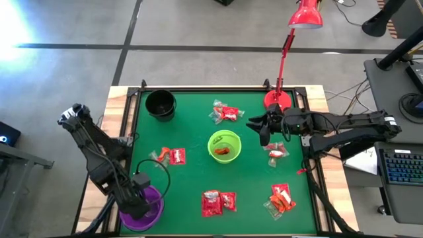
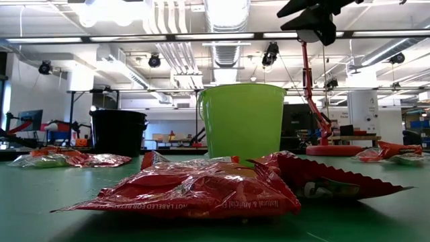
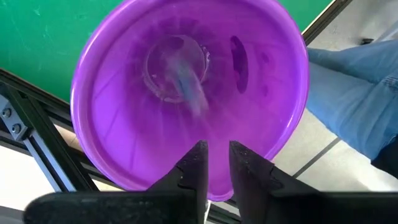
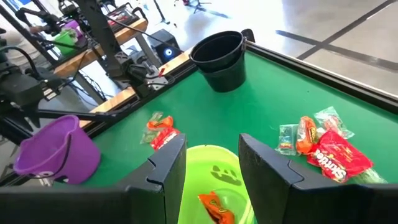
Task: Sort candy
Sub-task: Put the red candy into the black bucket
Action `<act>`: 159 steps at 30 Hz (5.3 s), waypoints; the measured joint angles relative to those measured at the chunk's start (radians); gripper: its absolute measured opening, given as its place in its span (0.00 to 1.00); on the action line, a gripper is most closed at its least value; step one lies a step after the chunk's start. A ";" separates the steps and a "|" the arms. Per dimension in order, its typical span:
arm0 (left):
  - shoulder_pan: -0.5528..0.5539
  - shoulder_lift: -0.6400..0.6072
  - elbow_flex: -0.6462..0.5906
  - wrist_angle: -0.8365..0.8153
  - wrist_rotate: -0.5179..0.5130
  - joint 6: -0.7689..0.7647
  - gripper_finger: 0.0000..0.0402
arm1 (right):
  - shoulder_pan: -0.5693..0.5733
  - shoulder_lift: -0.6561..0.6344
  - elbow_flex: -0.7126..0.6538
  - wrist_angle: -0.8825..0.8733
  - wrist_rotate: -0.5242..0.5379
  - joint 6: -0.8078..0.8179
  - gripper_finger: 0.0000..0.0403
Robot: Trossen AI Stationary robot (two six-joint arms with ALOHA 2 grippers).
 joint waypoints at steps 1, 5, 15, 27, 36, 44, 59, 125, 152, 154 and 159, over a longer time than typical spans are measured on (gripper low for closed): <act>0.000 0.000 0.000 0.000 0.000 0.000 0.14 | 0.000 0.000 0.000 0.002 0.000 0.000 0.34; 0.000 0.000 0.000 -0.002 -0.006 0.015 0.18 | 0.000 0.000 0.000 0.009 0.000 -0.001 0.34; 0.033 -0.022 0.003 -0.109 -0.407 0.121 0.20 | -0.060 0.022 0.000 0.032 -0.003 -0.083 0.34; 0.102 -0.079 0.005 -0.351 -0.662 0.121 0.20 | -0.245 0.134 0.000 0.036 -0.040 -0.247 0.34; 0.169 -0.134 0.005 -0.409 -0.882 0.180 0.20 | -0.362 0.280 0.002 0.100 -0.172 -0.299 0.34; 0.326 -0.211 0.000 -0.410 -0.930 0.434 0.20 | -0.453 0.441 0.094 0.098 -0.272 -0.308 0.34; 0.509 -0.426 -0.001 -0.409 -1.014 0.723 0.20 | -0.594 0.782 0.494 -0.262 -0.378 -0.347 0.34; 0.510 -0.475 -0.001 -0.400 -1.014 0.824 0.20 | -0.732 1.110 0.684 -0.482 -0.717 -0.763 0.36; 0.510 -0.494 -0.001 -0.400 -1.014 0.824 0.20 | -0.721 1.247 0.684 -0.461 -0.728 -0.756 0.33; 0.510 -0.494 -0.001 -0.399 -1.014 0.824 0.20 | -0.721 1.251 0.684 -0.458 -0.729 -0.746 0.28; 0.510 -0.494 -0.001 -0.398 -1.014 0.824 0.20 | -0.717 1.247 0.682 -0.452 -0.727 -0.731 0.11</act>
